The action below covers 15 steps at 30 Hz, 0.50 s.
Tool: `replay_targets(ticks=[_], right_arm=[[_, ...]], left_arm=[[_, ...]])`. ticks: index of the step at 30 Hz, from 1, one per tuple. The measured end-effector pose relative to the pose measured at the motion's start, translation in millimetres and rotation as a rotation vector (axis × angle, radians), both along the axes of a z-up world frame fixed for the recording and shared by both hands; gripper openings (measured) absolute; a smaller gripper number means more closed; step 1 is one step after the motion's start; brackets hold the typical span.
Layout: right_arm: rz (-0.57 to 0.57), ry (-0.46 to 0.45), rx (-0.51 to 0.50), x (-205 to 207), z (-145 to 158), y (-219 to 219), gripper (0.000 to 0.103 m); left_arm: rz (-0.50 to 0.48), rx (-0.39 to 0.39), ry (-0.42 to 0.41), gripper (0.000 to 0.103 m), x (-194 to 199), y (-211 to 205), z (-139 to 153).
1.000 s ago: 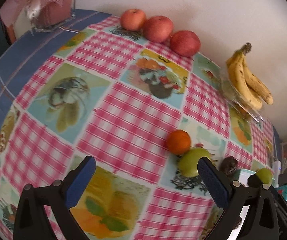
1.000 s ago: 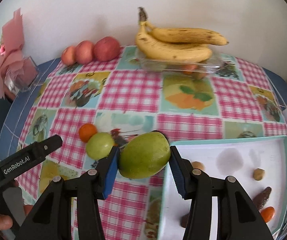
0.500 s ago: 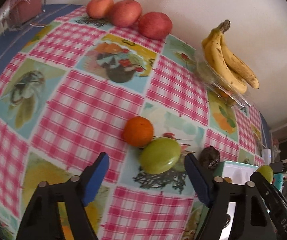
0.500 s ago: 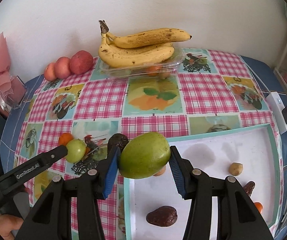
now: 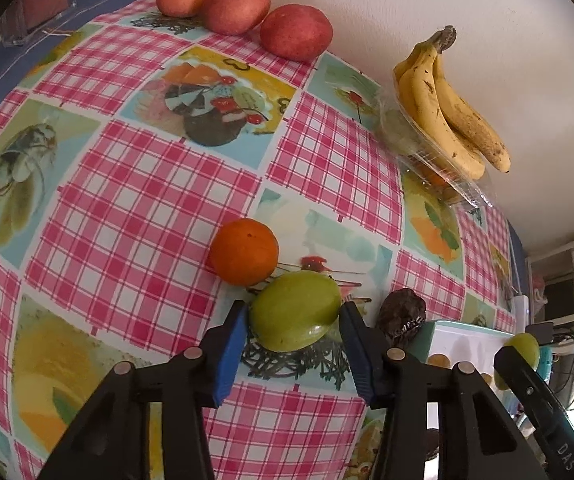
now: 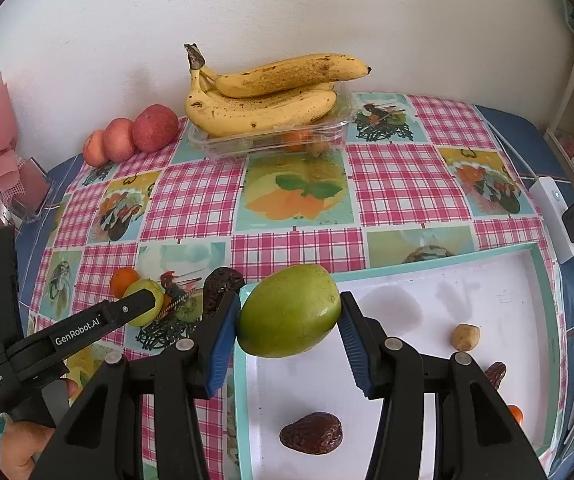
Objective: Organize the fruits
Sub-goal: 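Grasp a green fruit with the right tool while the left tool grasps another green fruit, then carry both green fruits into the white tray and open both tools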
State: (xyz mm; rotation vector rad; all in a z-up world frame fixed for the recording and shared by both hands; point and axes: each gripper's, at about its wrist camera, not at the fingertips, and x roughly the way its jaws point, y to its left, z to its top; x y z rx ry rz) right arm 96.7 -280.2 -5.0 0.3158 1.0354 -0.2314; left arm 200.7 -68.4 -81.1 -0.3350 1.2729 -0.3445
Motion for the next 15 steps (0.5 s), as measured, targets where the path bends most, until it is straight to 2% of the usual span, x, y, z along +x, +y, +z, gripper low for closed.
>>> replay_targets(ticks=[7, 15], right_arm=[[-0.008, -0.018, -0.002, -3, 7, -2, 0.051], [-0.020, -0.054, -0.009, -9, 22, -7, 0.051]], left_arm=[[-0.008, -0.019, -0.033, 0.049, -7, 6, 22], [-0.024, -0.067, -0.116, 0.049, -16, 7, 69]])
